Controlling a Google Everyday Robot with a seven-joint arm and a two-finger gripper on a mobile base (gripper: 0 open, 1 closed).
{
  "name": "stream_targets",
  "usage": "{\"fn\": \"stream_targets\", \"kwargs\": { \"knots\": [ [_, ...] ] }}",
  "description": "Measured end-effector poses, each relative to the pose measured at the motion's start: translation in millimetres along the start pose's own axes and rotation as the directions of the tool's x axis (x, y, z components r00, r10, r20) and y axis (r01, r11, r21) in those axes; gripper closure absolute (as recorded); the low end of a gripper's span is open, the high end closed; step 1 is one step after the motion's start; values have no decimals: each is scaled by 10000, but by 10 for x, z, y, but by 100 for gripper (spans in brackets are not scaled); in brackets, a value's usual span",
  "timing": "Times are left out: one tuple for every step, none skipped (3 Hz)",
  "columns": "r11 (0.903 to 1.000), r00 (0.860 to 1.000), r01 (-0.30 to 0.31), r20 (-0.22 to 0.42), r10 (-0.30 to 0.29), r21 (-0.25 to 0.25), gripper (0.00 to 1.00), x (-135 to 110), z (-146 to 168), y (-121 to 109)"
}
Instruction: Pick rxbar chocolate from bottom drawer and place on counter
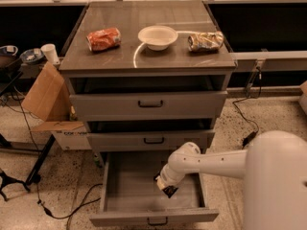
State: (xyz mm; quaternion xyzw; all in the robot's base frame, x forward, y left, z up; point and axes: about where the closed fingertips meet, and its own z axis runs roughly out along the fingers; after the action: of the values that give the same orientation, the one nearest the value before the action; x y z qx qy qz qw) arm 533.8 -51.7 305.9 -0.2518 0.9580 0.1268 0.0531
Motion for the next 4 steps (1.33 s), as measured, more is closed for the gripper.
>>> {"fn": "stream_targets", "kwargs": {
  "knots": [
    [9983, 9983, 522, 227, -528, 248, 100, -47, -757, 73],
    [9920, 9930, 1117, 305, -1137, 592, 100, -159, -1611, 129],
    [9815, 9870, 1592, 71, -1609, 1067, 100, -258, -2455, 218],
    [9706, 9841, 1768, -129, -1771, 1630, 100, -312, -3250, 282]
  ]
}}
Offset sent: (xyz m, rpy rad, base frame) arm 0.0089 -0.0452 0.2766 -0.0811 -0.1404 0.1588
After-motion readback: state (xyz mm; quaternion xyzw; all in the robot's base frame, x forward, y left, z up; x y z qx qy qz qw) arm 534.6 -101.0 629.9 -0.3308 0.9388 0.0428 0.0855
